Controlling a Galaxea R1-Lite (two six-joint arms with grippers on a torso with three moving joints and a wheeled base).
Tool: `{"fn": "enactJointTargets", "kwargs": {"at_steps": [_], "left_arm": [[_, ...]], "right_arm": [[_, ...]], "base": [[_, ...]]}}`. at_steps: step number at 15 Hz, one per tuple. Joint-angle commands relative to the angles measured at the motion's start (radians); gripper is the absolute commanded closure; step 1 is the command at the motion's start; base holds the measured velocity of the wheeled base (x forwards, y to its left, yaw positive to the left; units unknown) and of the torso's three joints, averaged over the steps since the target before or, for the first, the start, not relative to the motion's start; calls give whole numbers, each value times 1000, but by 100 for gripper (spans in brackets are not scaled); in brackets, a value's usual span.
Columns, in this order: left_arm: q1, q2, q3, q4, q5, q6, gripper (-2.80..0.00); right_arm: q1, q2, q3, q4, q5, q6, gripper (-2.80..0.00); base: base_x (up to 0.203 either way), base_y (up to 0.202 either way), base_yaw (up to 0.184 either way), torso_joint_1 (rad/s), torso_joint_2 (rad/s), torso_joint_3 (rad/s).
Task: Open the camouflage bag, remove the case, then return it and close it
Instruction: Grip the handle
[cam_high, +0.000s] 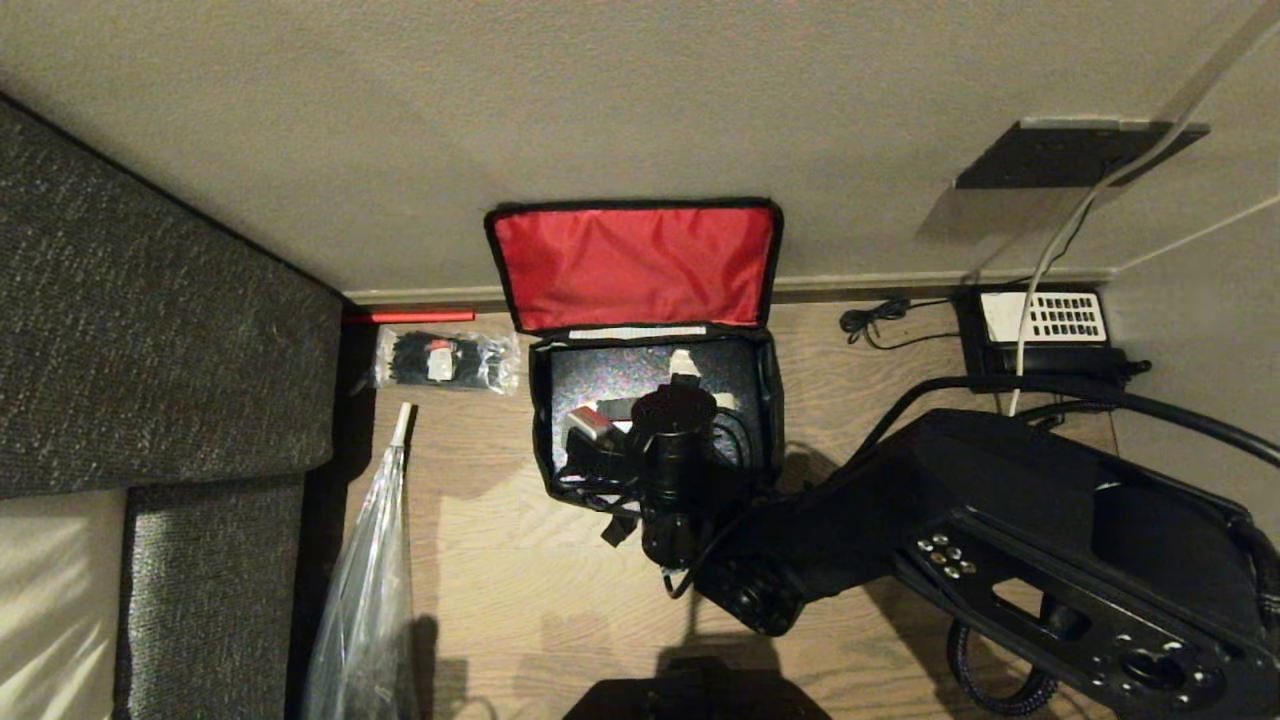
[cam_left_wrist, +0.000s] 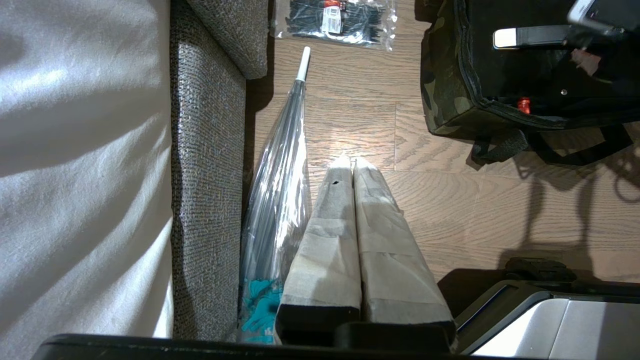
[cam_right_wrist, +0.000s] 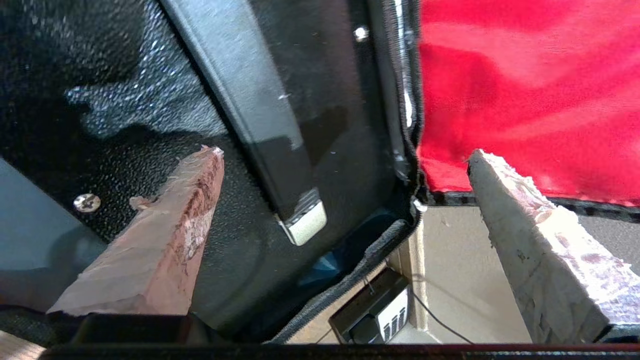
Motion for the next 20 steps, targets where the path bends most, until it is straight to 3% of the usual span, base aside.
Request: {"fn": "enactJointTargets", "kwargs": {"at_steps": [1, 6, 12, 20], "left_arm": [[1, -3, 3, 0, 0, -1, 0], [-1, -3, 3, 0, 0, -1, 0], [-1, -3, 3, 0, 0, -1, 0], [-1, -3, 3, 0, 0, -1, 0]], "right_arm": [[-1, 24, -2, -8, 20, -37, -280], [0, 70, -53, -68, 79, -146, -280], [-19, 100, -60, -293, 127, -368, -280], [-42, 67, -16, -310, 127, -431, -280]], "base": [[0, 0, 0, 0, 0, 0], [0, 0, 0, 0, 0, 0], [0, 0, 0, 0, 0, 0], [0, 0, 0, 0, 0, 0]]}}
